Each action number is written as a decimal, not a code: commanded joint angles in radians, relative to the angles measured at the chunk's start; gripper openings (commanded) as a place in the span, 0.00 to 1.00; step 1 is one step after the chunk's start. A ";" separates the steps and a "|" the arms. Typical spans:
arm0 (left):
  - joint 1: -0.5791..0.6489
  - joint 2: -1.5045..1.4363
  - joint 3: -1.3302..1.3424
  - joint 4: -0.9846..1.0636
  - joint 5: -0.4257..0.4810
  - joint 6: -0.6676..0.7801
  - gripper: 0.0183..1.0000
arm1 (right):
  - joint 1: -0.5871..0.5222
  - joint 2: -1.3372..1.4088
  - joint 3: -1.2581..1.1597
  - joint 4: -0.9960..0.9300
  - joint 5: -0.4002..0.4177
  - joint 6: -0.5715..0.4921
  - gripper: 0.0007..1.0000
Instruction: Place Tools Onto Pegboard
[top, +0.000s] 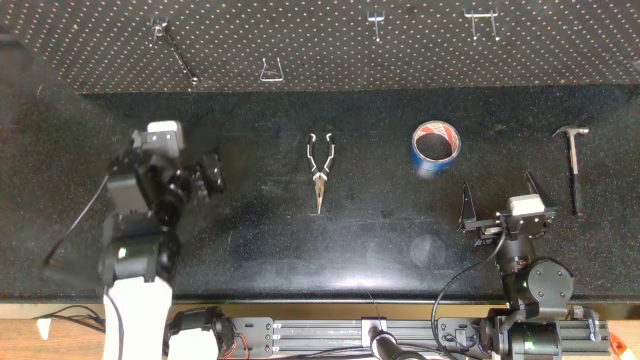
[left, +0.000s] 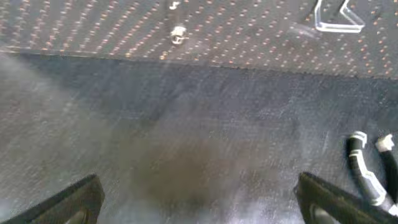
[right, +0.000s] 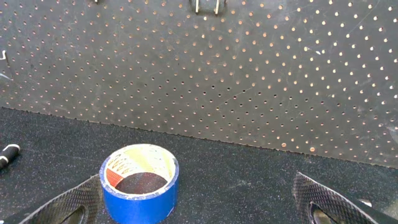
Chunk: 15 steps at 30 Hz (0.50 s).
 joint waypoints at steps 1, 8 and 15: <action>0.002 -0.246 0.021 -0.220 -0.196 0.002 0.99 | -0.003 -0.007 -0.003 -0.006 -0.009 -0.010 1.00; 0.001 -0.414 0.017 -0.311 -0.002 -0.163 1.00 | -0.003 -0.007 -0.003 -0.006 -0.009 -0.010 1.00; -0.140 -0.259 0.017 -0.286 -0.082 -0.373 1.00 | -0.003 -0.007 -0.003 -0.006 -0.009 -0.010 1.00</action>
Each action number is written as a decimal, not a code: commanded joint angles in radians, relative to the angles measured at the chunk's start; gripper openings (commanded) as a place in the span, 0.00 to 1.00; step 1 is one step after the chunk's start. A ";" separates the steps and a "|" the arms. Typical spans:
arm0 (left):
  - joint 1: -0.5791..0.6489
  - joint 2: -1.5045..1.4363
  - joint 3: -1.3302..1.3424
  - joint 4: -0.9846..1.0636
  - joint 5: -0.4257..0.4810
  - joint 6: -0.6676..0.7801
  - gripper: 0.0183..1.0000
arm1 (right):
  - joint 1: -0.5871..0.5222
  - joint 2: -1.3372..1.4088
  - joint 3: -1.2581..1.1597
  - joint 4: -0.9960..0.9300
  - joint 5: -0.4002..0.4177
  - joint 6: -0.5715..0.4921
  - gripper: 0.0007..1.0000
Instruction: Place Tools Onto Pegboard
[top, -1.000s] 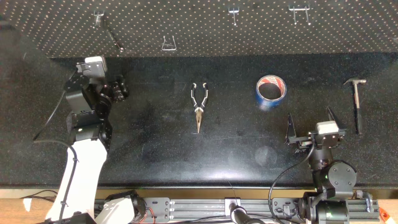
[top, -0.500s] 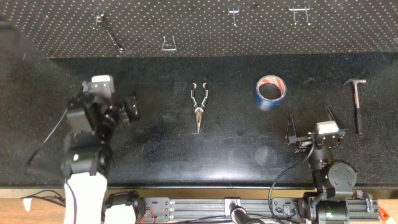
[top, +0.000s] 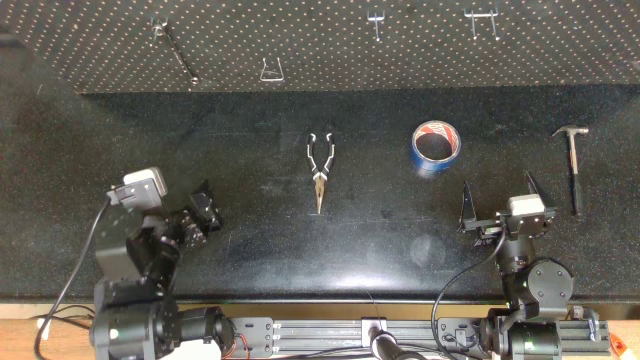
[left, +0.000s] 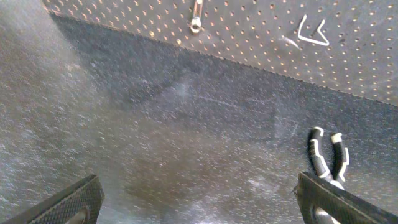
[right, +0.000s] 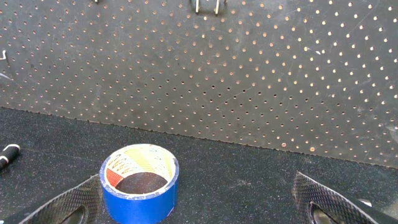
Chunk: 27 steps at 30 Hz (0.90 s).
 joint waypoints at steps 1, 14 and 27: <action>-0.201 0.141 0.010 0.036 -0.090 -0.210 1.00 | -0.003 -0.007 -0.003 -0.006 -0.009 -0.011 1.00; -0.628 0.818 0.235 0.156 -0.117 -0.378 1.00 | -0.003 -0.007 -0.003 -0.006 -0.009 -0.011 1.00; -0.653 1.149 0.507 0.043 -0.113 -0.290 1.00 | -0.003 -0.007 -0.003 -0.006 -0.009 -0.011 1.00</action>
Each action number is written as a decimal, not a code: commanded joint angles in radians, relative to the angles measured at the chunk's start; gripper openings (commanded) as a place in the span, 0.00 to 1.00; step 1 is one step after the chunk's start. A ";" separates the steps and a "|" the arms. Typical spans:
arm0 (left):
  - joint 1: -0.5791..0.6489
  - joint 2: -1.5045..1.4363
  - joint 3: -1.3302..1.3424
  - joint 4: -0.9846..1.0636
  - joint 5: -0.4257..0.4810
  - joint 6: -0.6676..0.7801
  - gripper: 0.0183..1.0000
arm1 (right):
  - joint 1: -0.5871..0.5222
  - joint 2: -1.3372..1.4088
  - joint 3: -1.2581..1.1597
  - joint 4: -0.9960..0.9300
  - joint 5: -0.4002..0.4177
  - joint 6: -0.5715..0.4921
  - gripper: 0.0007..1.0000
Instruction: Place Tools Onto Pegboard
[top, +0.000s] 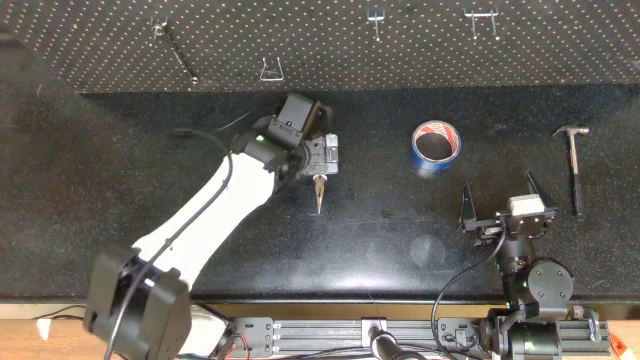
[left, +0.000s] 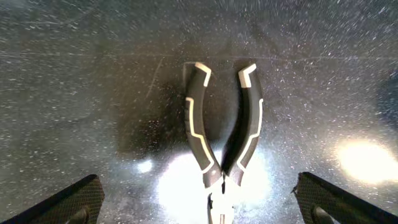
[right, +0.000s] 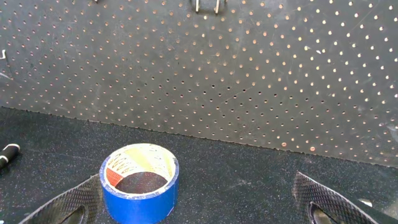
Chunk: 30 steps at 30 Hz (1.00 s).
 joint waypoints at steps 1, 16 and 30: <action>-0.026 0.066 0.039 0.004 0.003 0.031 1.00 | -0.003 -0.007 -0.003 -0.006 -0.009 -0.010 1.00; -0.028 0.207 0.062 0.091 0.007 0.027 1.00 | -0.003 -0.007 -0.003 -0.006 -0.009 -0.010 1.00; -0.027 0.281 0.114 0.090 0.003 -0.035 1.00 | -0.003 -0.007 -0.003 -0.006 -0.009 -0.010 1.00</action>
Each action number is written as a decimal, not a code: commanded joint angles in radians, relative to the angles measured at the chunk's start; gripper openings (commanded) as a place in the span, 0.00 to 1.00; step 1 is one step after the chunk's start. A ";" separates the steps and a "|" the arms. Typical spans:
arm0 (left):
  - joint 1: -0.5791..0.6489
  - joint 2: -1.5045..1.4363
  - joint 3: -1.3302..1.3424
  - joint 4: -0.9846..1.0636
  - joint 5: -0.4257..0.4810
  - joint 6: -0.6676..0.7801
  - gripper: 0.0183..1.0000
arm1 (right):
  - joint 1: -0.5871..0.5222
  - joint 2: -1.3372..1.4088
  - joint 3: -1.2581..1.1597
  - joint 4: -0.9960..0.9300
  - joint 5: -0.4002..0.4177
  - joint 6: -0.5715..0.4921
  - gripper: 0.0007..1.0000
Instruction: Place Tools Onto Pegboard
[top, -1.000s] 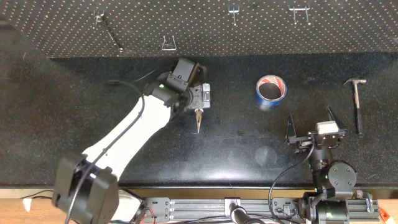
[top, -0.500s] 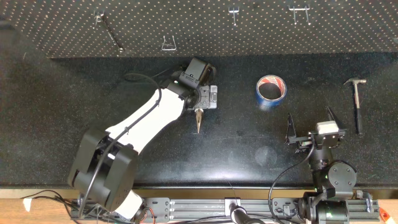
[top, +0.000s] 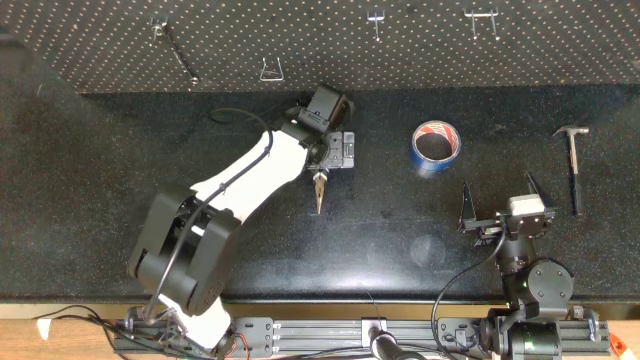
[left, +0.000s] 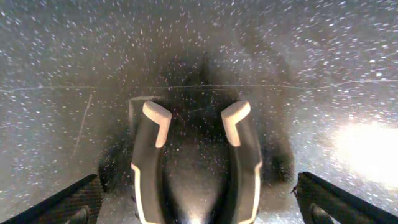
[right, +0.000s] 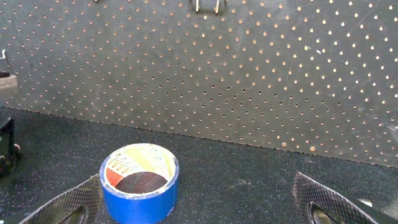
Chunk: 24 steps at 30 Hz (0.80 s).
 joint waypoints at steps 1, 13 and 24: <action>-0.004 0.019 0.022 -0.003 -0.001 -0.031 1.00 | -0.003 -0.007 -0.003 -0.006 -0.009 -0.010 1.00; -0.004 0.027 0.022 -0.039 -0.016 -0.037 1.00 | -0.003 -0.007 -0.003 -0.006 -0.009 -0.010 1.00; -0.004 0.030 0.022 -0.037 -0.046 -0.015 0.94 | -0.003 -0.007 -0.003 -0.006 -0.009 -0.010 1.00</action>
